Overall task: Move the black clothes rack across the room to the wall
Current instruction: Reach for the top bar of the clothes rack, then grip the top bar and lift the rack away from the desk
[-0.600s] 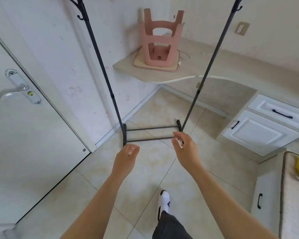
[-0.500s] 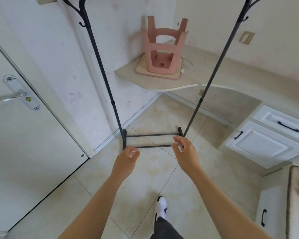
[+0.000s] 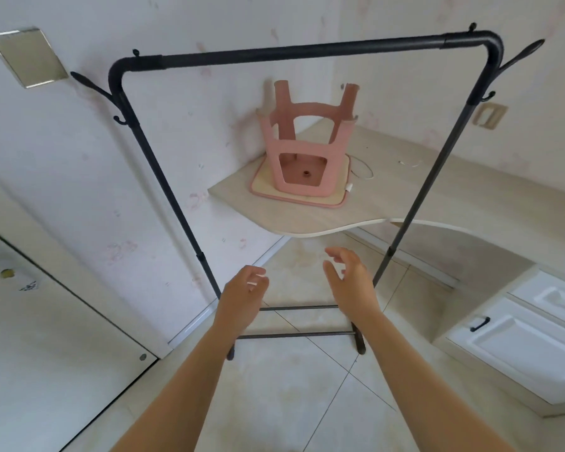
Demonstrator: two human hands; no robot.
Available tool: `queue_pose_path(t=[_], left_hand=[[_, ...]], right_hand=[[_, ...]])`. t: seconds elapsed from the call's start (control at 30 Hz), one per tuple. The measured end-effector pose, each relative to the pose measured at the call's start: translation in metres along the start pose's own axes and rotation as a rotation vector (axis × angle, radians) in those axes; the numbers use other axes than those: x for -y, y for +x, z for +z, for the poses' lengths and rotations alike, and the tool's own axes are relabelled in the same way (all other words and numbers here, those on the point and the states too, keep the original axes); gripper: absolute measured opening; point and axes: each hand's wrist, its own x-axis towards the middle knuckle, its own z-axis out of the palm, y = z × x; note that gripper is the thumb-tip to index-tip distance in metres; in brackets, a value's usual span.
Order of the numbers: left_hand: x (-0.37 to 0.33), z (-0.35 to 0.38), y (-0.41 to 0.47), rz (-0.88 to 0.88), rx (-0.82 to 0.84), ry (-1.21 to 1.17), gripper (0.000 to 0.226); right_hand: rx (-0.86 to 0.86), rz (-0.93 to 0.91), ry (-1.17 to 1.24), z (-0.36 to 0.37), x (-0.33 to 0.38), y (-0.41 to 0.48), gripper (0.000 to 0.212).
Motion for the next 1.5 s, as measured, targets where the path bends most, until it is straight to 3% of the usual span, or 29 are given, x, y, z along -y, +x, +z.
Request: queue_pose_path(t=[0.57, 0.7, 0.8, 0.97, 1.03, 1.1, 1.17, 1.3, 1.5], left_hand=[[-0.168, -0.070, 0.230, 0.289, -0.153, -0.189, 0.028], [-0.190, -0.086, 0.266, 0.315, -0.137, -0.287, 0.041], [-0.206, -0.093, 0.282, 0.314, -0.099, -0.436, 0.045], [-0.231, -0.096, 0.290, 0.308, 0.042, -0.692, 0.040], [-0.240, -0.096, 0.290, 0.273, 0.092, -0.857, 0.031], [-0.245, -0.095, 0.290, 0.250, 0.123, -1.030, 0.015], [-0.248, -0.093, 0.288, 0.255, 0.142, -1.128, 0.014], [-0.250, -0.088, 0.285, 0.275, 0.143, -1.187, 0.015], [-0.253, -0.085, 0.284, 0.259, 0.140, -1.247, 0.011]], right_hand=[[-0.356, -0.177, 0.045, -0.059, 0.095, 0.254, 0.024], [-0.442, -0.266, -0.057, -0.072, 0.121, 0.288, 0.026], [-0.532, -0.327, -0.096, -0.083, 0.136, 0.303, 0.017], [-0.705, -0.500, -0.238, -0.093, 0.146, 0.322, 0.016], [-0.698, -0.543, -0.330, -0.098, 0.147, 0.330, 0.020], [-0.597, -0.570, -0.428, -0.103, 0.147, 0.336, 0.029], [-0.502, -0.603, -0.542, -0.106, 0.144, 0.342, 0.036], [-0.481, -0.633, -0.600, -0.111, 0.141, 0.351, 0.036], [-0.492, -0.642, -0.680, -0.123, 0.138, 0.362, 0.054]])
